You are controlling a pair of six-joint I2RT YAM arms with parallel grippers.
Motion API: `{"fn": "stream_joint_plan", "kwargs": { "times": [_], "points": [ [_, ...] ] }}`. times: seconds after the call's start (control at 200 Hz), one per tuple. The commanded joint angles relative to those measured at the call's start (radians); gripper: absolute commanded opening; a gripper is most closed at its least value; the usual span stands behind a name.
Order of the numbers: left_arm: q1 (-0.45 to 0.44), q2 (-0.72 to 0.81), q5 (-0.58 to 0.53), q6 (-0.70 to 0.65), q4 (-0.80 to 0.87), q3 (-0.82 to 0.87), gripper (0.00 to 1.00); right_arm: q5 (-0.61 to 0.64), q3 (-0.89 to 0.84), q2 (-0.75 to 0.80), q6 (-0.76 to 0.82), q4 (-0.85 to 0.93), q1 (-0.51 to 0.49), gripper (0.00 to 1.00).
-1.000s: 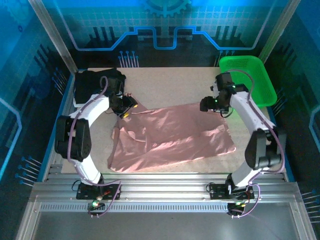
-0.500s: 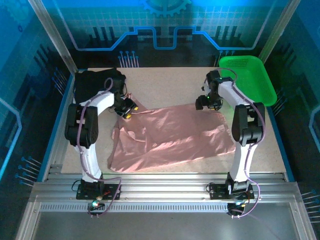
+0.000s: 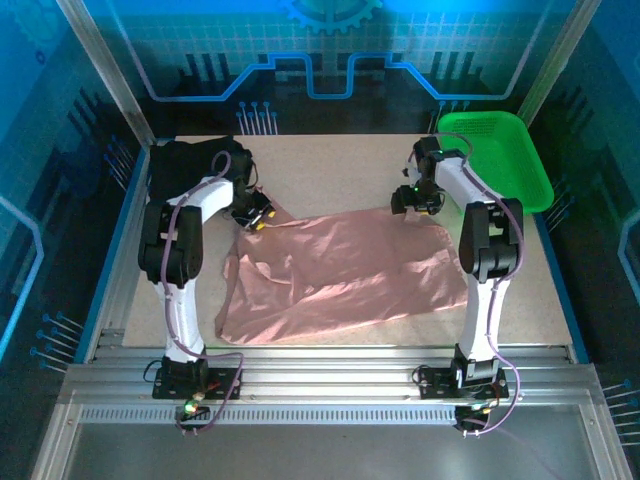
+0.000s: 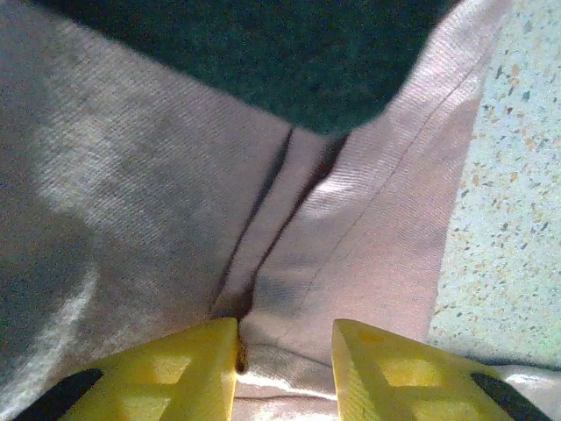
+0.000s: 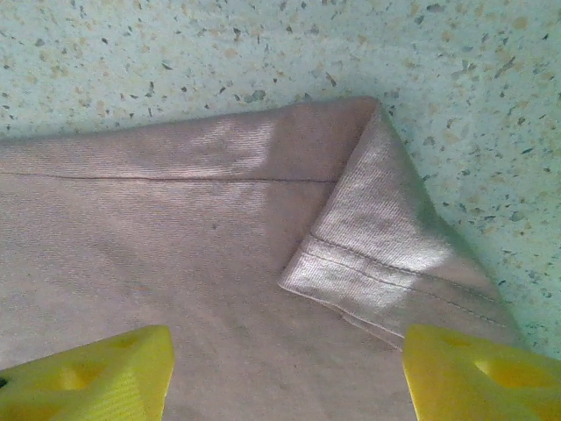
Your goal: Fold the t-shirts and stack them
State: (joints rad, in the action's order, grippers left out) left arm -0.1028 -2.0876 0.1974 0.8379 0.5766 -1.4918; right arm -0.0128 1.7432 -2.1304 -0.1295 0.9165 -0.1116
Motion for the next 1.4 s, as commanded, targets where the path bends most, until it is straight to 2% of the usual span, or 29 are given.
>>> {"fn": "stream_joint_plan", "kwargs": {
  "times": [0.0, 0.145, 0.31, 0.535, 0.755, 1.02, 1.261, 1.396],
  "points": [
    [-0.007, -0.023, -0.009, 0.006, 0.035, -0.018, 0.29, -0.025, 0.024, -0.016, 0.008, 0.032, 0.022, 0.7],
    [-0.015, -0.019, -0.011, -0.002, 0.04, -0.005, 0.2, -0.024, 0.035, -0.022, 0.009, 0.037, 0.034, 0.7],
    [-0.02, -0.007, -0.01, -0.015, 0.026, 0.02, 0.0, -0.021, 0.044, -0.029, 0.021, 0.036, 0.041, 0.7],
    [-0.045, 0.028, 0.009, -0.047, 0.006, -0.041, 0.0, 0.023, 0.077, -0.054, 0.053, 0.042, 0.034, 0.68],
    [-0.069, 0.086, 0.028, -0.033, -0.031, -0.075, 0.0, 0.072, 0.086, -0.071, 0.094, 0.065, -0.028, 0.67],
    [-0.074, 0.126, 0.055, -0.046, -0.023, -0.074, 0.0, 0.141, 0.118, -0.129, 0.031, 0.107, -0.045, 0.62],
    [-0.074, 0.169, 0.065, -0.039, -0.055, -0.032, 0.0, 0.2, 0.145, -0.166, -0.042, 0.112, -0.05, 0.52],
    [-0.075, 0.184, 0.066, -0.05, -0.06, -0.029, 0.0, 0.225, 0.161, -0.183, -0.065, 0.121, -0.053, 0.43]
  ]
}}
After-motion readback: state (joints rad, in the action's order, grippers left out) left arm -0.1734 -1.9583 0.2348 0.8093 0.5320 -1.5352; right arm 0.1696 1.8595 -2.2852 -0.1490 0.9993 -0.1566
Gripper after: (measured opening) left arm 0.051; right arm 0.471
